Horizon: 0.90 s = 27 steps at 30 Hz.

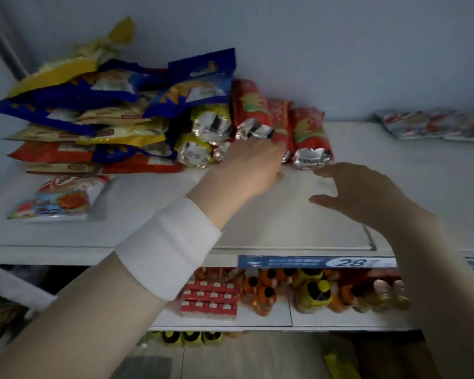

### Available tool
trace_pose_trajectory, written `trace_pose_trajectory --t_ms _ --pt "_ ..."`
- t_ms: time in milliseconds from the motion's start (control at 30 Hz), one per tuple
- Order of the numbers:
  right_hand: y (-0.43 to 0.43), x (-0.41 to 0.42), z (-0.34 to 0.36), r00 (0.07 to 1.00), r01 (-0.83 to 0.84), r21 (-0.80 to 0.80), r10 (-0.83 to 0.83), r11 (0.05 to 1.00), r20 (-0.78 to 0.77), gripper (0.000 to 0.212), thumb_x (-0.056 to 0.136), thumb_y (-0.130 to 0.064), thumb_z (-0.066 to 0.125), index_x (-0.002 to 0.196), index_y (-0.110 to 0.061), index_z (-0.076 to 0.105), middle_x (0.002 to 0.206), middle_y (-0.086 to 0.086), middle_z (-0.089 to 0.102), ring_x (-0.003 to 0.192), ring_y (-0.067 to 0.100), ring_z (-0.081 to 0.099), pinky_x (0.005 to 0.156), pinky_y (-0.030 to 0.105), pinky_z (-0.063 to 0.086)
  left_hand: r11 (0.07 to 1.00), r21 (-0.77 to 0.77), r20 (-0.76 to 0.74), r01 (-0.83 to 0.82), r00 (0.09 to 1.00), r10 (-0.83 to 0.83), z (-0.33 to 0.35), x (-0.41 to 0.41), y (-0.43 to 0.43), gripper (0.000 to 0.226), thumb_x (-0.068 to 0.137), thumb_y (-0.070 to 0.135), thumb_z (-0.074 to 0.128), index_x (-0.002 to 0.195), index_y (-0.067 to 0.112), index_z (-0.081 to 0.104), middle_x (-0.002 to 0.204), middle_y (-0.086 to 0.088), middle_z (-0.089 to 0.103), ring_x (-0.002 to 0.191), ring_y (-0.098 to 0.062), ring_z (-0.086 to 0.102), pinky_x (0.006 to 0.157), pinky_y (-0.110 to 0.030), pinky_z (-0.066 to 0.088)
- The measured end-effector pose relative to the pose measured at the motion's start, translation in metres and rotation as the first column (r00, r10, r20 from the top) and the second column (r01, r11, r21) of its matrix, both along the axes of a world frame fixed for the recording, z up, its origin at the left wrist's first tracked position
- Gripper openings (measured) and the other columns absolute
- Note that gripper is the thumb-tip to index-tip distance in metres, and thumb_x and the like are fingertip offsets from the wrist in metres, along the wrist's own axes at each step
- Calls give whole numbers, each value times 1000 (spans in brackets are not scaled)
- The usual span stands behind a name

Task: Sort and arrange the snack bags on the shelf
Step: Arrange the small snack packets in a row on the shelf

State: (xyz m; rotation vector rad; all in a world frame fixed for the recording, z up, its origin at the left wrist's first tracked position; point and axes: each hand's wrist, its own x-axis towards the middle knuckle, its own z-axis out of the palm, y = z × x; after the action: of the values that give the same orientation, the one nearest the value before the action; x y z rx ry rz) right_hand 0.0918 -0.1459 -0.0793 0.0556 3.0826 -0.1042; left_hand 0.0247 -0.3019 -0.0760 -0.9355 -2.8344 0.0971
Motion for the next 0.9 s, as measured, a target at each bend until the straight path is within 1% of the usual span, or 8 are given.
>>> trace_pose_trajectory --t_ms 233,333,467,667,733,800,833,900 --pt "161 26 4 996 89 5 -89 996 32 59 88 -47 53 140 -28 35 142 -4 44 130 17 42 105 33 34 999 -11 108 44 993 -43 -1 10 166 42 94 38 48 127 13 46 124 -10 56 112 -30 55 80 -33 42" --pt "204 24 2 991 126 -5 -126 992 53 59 88 -47 53 140 -27 34 142 -4 44 130 18 42 106 33 33 999 -39 113 38 993 -34 -3 6 210 44 94 40 48 129 14 45 125 -10 55 115 -30 53 85 -34 41" --pt "244 6 -2 986 155 3 -155 988 62 59 88 -47 52 140 -27 34 142 -3 44 130 18 43 106 33 33 998 -57 171 13 985 -3 -10 -14 253 45 94 41 48 129 14 45 124 -9 55 114 -29 54 82 -32 38" --pt "294 -23 -6 976 201 58 -205 978 73 59 89 -47 51 141 -26 34 142 -2 43 130 19 41 106 33 33 998 6 361 -63 931 56 -19 -65 320 51 93 45 47 133 13 45 131 -8 53 119 -27 52 90 -34 42" --pt "312 -33 -6 975 202 78 -208 976 75 59 89 -48 51 141 -26 33 142 -2 43 130 19 41 106 33 33 988 111 429 -110 902 52 -25 -88 344 51 93 44 48 132 12 47 132 -10 54 118 -28 52 92 -35 43" --pt "327 -42 -6 977 195 88 -201 977 73 59 89 -48 50 141 -26 33 143 -2 42 130 19 41 105 33 33 915 311 490 -256 869 77 -31 -113 365 56 91 44 49 132 6 45 134 -16 51 121 -32 50 96 -36 42" --pt "334 -48 -7 978 189 90 -196 978 71 59 89 -48 49 141 -26 33 143 -2 42 130 19 41 105 33 33 848 390 513 -359 849 124 -34 -125 374 62 90 47 51 133 4 40 136 -18 47 124 -35 47 98 -38 40" --pt "345 -59 -10 982 170 84 -175 982 65 58 90 -48 49 141 -26 33 143 -2 42 131 18 41 106 33 32 701 462 587 -544 780 218 -42 -146 389 77 84 55 55 135 2 32 138 -21 40 129 -37 40 104 -39 35"
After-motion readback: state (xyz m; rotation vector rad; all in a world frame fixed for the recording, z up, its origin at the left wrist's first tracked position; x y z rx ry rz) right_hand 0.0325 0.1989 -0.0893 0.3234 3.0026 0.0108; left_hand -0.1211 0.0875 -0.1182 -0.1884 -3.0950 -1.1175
